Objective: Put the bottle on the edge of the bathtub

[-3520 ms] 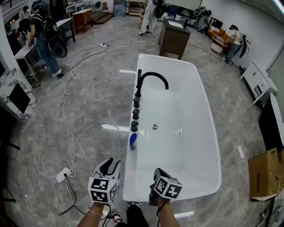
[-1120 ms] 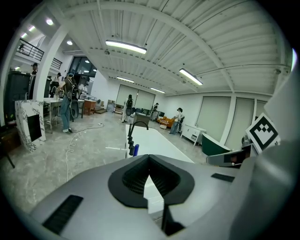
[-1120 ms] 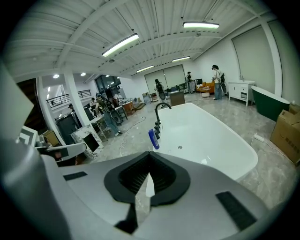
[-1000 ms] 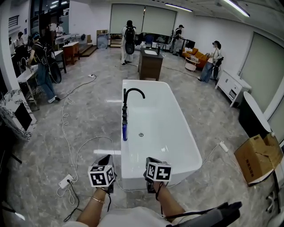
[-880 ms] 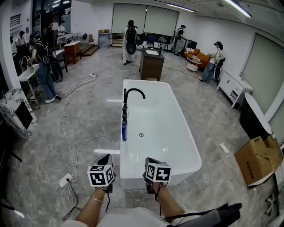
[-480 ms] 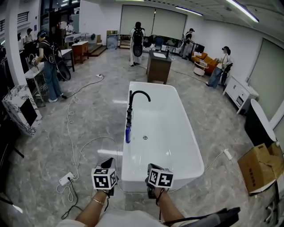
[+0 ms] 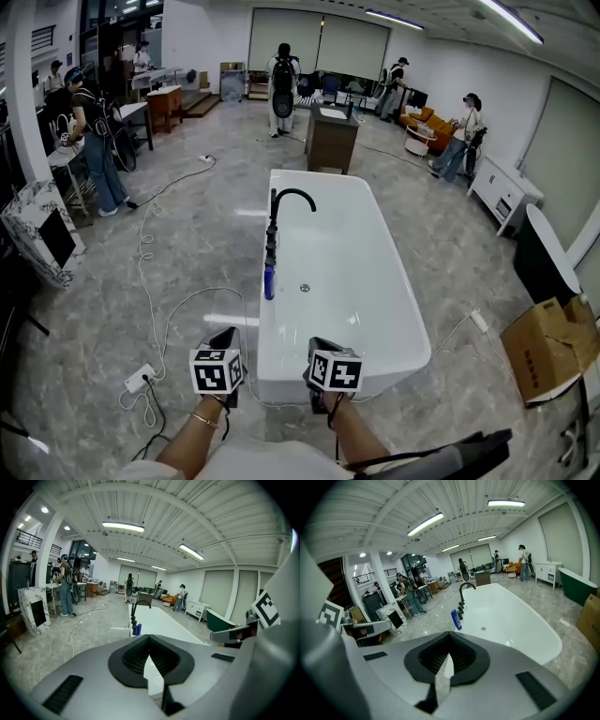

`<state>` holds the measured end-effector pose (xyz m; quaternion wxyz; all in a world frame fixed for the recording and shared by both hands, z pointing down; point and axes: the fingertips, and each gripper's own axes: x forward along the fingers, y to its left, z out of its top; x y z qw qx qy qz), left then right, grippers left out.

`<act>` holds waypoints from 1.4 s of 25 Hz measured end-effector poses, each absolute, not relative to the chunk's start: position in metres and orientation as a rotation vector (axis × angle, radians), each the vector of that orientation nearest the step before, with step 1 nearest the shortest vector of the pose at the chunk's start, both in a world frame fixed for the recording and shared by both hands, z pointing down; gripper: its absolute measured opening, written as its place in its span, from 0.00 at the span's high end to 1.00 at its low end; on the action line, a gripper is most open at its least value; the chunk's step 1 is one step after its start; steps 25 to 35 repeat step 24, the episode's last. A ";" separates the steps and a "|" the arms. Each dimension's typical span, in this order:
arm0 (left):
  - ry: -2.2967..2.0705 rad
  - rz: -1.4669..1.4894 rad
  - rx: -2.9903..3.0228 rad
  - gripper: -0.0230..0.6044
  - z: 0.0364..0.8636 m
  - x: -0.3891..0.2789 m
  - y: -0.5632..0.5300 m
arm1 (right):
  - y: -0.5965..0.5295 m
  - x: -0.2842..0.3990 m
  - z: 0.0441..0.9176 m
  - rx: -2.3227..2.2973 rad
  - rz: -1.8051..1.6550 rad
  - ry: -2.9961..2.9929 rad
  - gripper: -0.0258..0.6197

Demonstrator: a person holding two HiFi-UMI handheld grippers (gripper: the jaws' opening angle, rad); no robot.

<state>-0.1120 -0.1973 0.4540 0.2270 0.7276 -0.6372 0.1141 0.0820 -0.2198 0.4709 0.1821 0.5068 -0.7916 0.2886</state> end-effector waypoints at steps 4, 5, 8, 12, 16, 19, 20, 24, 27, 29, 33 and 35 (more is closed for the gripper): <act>-1.736 0.320 2.013 0.94 0.458 -0.107 -0.198 | -0.220 0.085 0.466 1.436 0.778 -2.228 0.92; -1.731 0.321 2.015 0.94 0.459 -0.105 -0.198 | -0.219 0.086 0.466 1.438 0.778 -2.225 0.92; -1.721 0.322 2.016 0.94 0.462 -0.102 -0.198 | -0.219 0.090 0.466 1.441 0.782 -2.218 0.92; -1.720 0.309 2.004 0.94 0.462 -0.099 -0.198 | -0.217 0.094 0.466 1.443 0.791 -2.211 0.92; -1.719 0.299 2.002 0.94 0.464 -0.097 -0.195 | -0.215 0.096 0.466 1.446 0.795 -2.212 0.92; -1.720 0.295 1.998 0.94 0.465 -0.095 -0.193 | -0.213 0.100 0.466 1.448 0.800 -2.212 0.92; -1.722 0.295 1.997 0.94 0.465 -0.095 -0.192 | -0.213 0.100 0.467 1.449 0.800 -2.212 0.92; -1.724 0.291 1.995 0.94 0.466 -0.097 -0.192 | -0.213 0.100 0.469 1.449 0.802 -2.213 0.92; -1.724 0.291 1.995 0.94 0.466 -0.097 -0.192 | -0.213 0.100 0.469 1.449 0.802 -2.213 0.92; -1.724 0.291 1.995 0.94 0.466 -0.097 -0.192 | -0.213 0.100 0.469 1.449 0.802 -2.213 0.92; -1.724 0.291 1.995 0.94 0.466 -0.097 -0.192 | -0.213 0.100 0.469 1.449 0.802 -2.213 0.92; -1.724 0.291 1.995 0.94 0.466 -0.097 -0.192 | -0.213 0.100 0.469 1.449 0.802 -2.213 0.92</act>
